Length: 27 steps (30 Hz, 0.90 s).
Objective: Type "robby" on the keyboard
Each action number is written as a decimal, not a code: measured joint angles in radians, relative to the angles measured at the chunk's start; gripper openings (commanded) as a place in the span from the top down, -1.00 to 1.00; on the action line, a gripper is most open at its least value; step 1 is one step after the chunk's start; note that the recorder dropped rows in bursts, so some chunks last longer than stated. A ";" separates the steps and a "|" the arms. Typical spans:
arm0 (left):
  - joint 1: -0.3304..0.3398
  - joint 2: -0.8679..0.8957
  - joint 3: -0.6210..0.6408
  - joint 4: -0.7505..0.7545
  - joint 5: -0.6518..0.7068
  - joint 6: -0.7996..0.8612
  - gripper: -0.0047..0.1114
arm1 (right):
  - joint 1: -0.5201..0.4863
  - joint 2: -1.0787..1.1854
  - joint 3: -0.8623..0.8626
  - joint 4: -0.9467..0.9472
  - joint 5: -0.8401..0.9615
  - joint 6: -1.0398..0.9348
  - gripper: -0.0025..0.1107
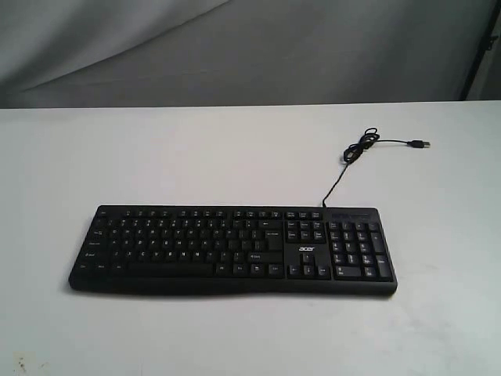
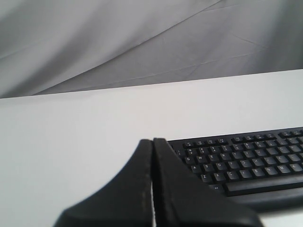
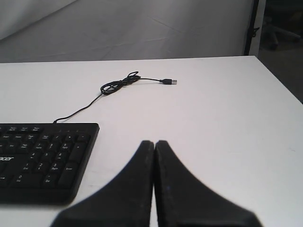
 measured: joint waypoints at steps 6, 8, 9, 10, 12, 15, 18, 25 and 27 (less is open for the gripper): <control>0.000 0.000 0.000 0.000 0.000 0.000 0.92 | 0.000 0.000 0.000 0.000 0.000 0.000 0.96; 0.000 0.000 0.000 0.000 0.000 0.000 0.92 | 0.000 0.000 0.000 0.004 0.000 0.000 0.96; 0.000 0.000 0.000 0.000 0.000 0.000 0.92 | 0.000 0.000 0.000 0.010 0.000 0.000 0.96; 0.000 0.000 0.000 0.000 0.000 0.000 0.92 | 0.000 0.000 0.000 0.010 0.000 0.000 0.96; 0.000 0.000 0.000 0.000 0.000 0.000 0.92 | 0.000 0.000 0.000 0.010 0.000 0.000 0.96; 0.000 0.000 0.000 0.000 0.000 0.000 0.92 | 0.000 0.000 0.000 0.010 0.000 0.000 0.96; 0.000 0.000 0.000 0.000 0.000 0.000 0.92 | 0.000 0.000 0.000 0.010 0.000 0.000 0.96; 0.000 0.000 0.000 0.000 0.000 0.000 0.92 | 0.000 0.000 0.000 0.010 0.000 0.000 0.96; 0.000 0.000 0.000 0.000 0.000 0.000 0.92 | 0.000 0.000 0.000 0.010 0.000 0.000 0.96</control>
